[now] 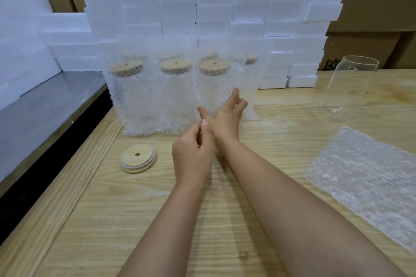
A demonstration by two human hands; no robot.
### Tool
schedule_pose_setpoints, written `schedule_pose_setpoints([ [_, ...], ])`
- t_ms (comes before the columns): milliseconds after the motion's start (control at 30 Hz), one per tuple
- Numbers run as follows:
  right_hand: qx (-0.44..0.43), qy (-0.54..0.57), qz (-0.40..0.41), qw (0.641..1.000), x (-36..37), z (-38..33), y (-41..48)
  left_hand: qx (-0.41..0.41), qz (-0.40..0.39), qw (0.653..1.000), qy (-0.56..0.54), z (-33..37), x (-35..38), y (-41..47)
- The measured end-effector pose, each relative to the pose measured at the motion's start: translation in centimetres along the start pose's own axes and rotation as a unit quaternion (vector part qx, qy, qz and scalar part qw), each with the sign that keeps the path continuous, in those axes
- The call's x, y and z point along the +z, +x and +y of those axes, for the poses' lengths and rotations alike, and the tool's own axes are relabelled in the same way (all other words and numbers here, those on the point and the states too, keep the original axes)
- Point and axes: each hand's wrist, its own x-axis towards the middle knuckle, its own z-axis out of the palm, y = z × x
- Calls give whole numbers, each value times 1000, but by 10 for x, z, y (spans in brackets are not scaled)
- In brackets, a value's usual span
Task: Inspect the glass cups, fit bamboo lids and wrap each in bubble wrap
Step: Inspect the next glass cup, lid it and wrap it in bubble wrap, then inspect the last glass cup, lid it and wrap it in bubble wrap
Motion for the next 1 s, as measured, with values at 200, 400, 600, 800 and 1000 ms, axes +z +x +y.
schedule_pose_setpoints([
  [200, 2, -20, 7, 1000, -24, -5, -5, 2, -7, 1000, 2, -1, -1, 1],
  [400, -151, -17, 202, 967, -122, 17, 18, -7, -18, 1000, 15, 0, 0, 1],
  [600, 34, -116, 378, 918, -214, 70, 77, 16, -38, 998, 54, 0, 2, 1],
  [800, 214, -16, 237, 948, -234, 100, 103, 15, -39, 998, 53, -7, 4, 3],
  [1000, 189, 3, 206, 960, -239, 101, 118, 4, -47, 998, 34, -6, 4, 3],
])
